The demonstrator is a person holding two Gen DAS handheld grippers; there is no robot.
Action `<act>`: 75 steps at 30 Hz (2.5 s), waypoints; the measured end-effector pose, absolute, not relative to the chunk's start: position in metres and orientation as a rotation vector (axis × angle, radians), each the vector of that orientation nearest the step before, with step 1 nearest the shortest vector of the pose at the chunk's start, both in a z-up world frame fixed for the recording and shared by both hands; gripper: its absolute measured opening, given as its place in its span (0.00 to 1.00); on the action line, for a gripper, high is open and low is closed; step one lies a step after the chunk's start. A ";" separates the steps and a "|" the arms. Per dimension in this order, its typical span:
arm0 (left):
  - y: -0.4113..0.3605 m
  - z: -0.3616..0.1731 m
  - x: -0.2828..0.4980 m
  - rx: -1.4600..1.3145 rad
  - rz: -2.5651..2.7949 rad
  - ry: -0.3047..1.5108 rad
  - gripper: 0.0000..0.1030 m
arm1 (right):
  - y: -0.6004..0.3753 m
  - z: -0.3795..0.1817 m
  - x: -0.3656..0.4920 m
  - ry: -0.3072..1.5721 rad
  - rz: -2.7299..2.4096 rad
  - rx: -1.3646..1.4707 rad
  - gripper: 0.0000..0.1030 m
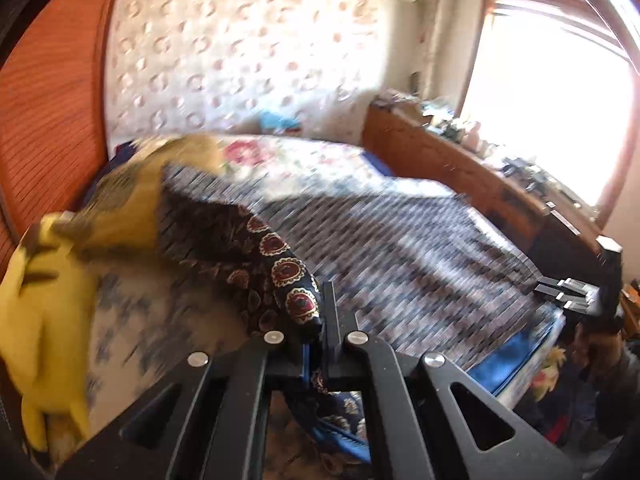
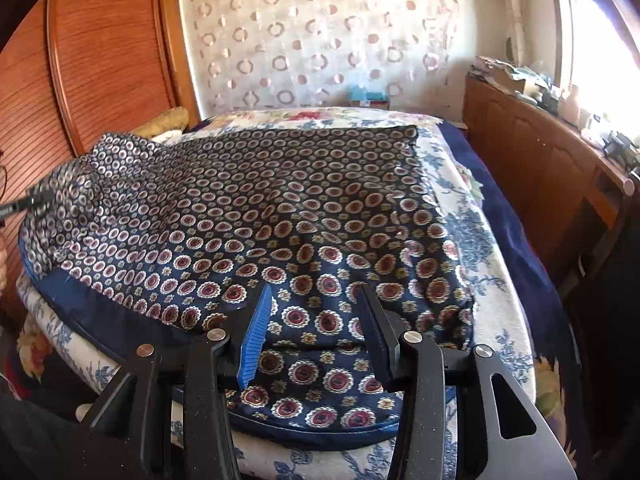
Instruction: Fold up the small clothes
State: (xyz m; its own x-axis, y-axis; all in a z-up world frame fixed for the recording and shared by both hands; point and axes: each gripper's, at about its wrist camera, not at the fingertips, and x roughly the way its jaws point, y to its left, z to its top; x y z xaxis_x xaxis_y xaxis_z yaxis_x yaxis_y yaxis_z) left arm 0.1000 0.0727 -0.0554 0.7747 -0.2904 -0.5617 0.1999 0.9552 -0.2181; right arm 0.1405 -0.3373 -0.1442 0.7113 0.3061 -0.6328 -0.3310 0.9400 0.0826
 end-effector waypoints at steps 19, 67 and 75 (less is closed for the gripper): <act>-0.106 0.040 0.163 0.012 -0.622 0.523 0.00 | -0.371 -0.137 0.132 0.655 0.328 0.021 0.43; -0.016 -0.067 0.130 -0.059 -0.411 0.746 0.44 | -0.364 -0.146 0.223 0.781 0.318 -0.151 0.43; -0.015 -0.073 0.124 -0.059 -0.406 0.746 0.44 | -0.361 -0.145 0.217 0.775 0.338 -0.154 0.04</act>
